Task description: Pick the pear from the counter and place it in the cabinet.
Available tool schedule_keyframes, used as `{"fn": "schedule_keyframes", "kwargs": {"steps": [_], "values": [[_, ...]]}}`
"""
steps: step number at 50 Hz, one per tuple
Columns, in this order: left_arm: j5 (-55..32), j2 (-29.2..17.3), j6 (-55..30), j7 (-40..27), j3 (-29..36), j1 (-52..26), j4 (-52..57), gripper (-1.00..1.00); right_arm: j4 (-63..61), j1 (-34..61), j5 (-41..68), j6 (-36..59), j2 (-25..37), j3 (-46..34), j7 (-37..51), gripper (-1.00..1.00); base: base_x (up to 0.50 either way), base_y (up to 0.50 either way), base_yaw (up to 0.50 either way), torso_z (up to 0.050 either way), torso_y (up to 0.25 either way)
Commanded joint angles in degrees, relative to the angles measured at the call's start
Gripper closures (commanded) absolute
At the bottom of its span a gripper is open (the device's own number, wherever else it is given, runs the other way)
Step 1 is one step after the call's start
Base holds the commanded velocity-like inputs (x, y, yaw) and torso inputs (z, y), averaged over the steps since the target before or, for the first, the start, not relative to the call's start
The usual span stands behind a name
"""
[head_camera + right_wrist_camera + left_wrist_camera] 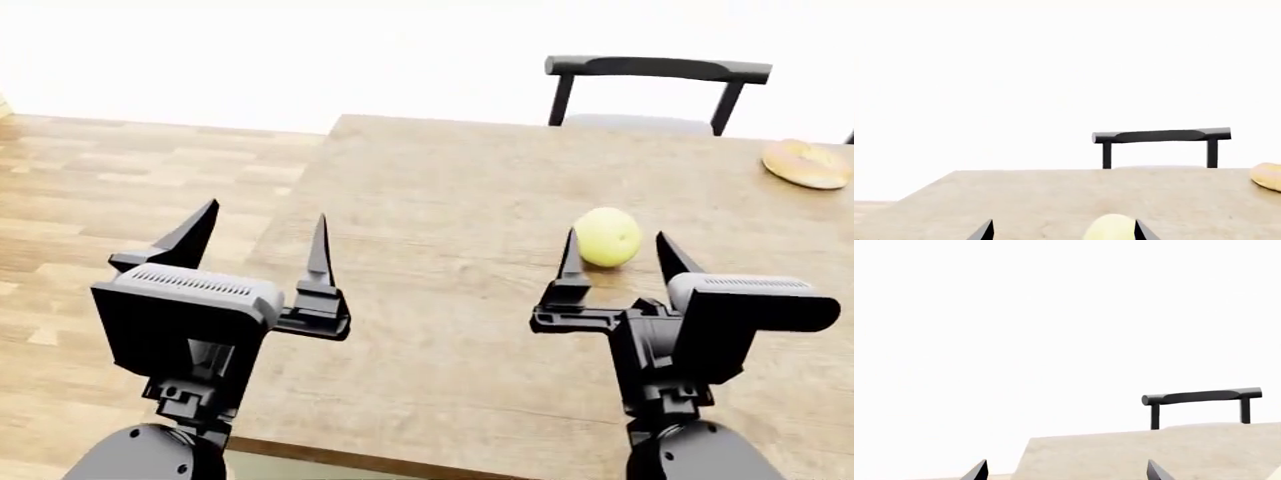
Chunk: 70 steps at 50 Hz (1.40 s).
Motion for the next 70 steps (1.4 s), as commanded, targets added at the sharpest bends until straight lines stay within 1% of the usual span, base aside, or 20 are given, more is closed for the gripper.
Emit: {"fn": "schedule_keyframes", "kwargs": {"steps": [1, 9, 15, 19, 35, 55, 56, 66, 70], "values": [[-0.07, -0.08, 0.17, -0.09, 0.16, 0.12, -0.06, -1.00, 3.19, 0.87, 3.25, 2.91, -0.58, 2.53, 2.16, -1.00, 0.00, 0.00, 0.00, 0.000, 0.000], [-0.22, -0.05, 0.64, -0.08, 0.02, 0.35, -0.56, -1.00, 7.42, 8.00, 7.44, 11.14, 0.14, 3.32, 3.55, -1.00, 0.00, 0.00, 0.00, 0.000, 0.000], [-0.39, -0.05, 1.18, -0.02, -0.32, 0.52, -1.18, -1.00, 10.94, 15.17, 9.59, 18.24, 1.15, 1.29, 2.44, -1.00, 0.00, 0.00, 0.00, 0.000, 0.000], [-0.37, -0.01, 1.73, 0.10, -0.48, 0.72, -1.80, -1.00, 15.99, 18.78, 8.87, 19.47, 0.97, -0.55, 0.38, -1.00, 0.00, 0.00, 0.00, 0.000, 0.000], [-0.32, -0.09, 2.73, -0.05, -0.87, 1.32, -2.78, -1.00, 33.65, 24.32, 3.36, 15.36, -1.43, -5.51, -5.53, -1.00, 0.00, 0.00, 0.00, 0.000, 0.000], [-0.43, -0.36, 3.44, -0.45, -1.46, 1.86, -3.49, -1.00, 49.67, 27.98, -1.51, 8.26, -4.60, -8.27, -9.05, -1.00, 0.00, 0.00, 0.00, 0.000, 0.000], [-0.42, -0.37, 3.47, -0.47, -1.47, 1.89, -3.51, -1.00, 50.08, 28.09, -1.83, 7.73, -4.66, -8.53, -9.34, 1.00, 0.00, 0.00, 0.00, 0.000, 0.000], [-0.34, -0.44, 3.84, -0.49, -1.42, 2.11, -3.92, -1.00, 49.53, 27.57, -3.88, 5.33, -4.46, -10.02, -9.35, 1.00, 0.00, 0.00, 0.00, 0.000, 0.000], [-0.30, -0.46, 3.95, -0.45, -1.32, 2.11, -4.10, -1.00, 44.73, 26.62, -4.52, 5.15, -3.27, -9.91, -7.62, 1.00, 0.00, 0.00, 0.00, 0.000, 0.000]]}}
